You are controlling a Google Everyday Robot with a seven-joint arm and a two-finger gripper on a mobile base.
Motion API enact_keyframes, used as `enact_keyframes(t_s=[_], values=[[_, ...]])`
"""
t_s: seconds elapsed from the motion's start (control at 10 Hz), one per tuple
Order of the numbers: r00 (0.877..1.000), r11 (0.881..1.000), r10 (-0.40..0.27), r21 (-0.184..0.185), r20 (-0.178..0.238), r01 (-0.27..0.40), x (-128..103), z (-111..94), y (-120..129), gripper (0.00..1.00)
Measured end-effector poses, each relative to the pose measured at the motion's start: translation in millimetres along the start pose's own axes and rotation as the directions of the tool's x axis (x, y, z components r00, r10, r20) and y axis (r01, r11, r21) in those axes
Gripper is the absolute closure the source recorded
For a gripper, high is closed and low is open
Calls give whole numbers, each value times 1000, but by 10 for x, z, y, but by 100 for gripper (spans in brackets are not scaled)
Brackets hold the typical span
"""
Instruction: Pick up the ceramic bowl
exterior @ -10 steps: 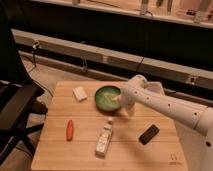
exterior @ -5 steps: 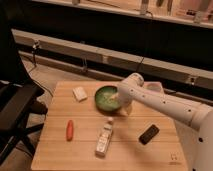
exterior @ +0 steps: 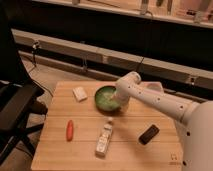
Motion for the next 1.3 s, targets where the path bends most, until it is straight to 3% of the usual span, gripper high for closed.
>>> enact_keyframes(t_s=[0.4, 0.5, 0.9, 1.3], values=[[1000, 1000, 13, 9, -14, -13, -63, 79, -249, 95], [1000, 1000, 8, 10, -16, -8, -77, 56, -264, 99], [1000, 1000, -16, 25, -27, 16, 105, -133, -111, 100], [999, 999, -23, 39, -39, 25, 28, -199, -311, 100]])
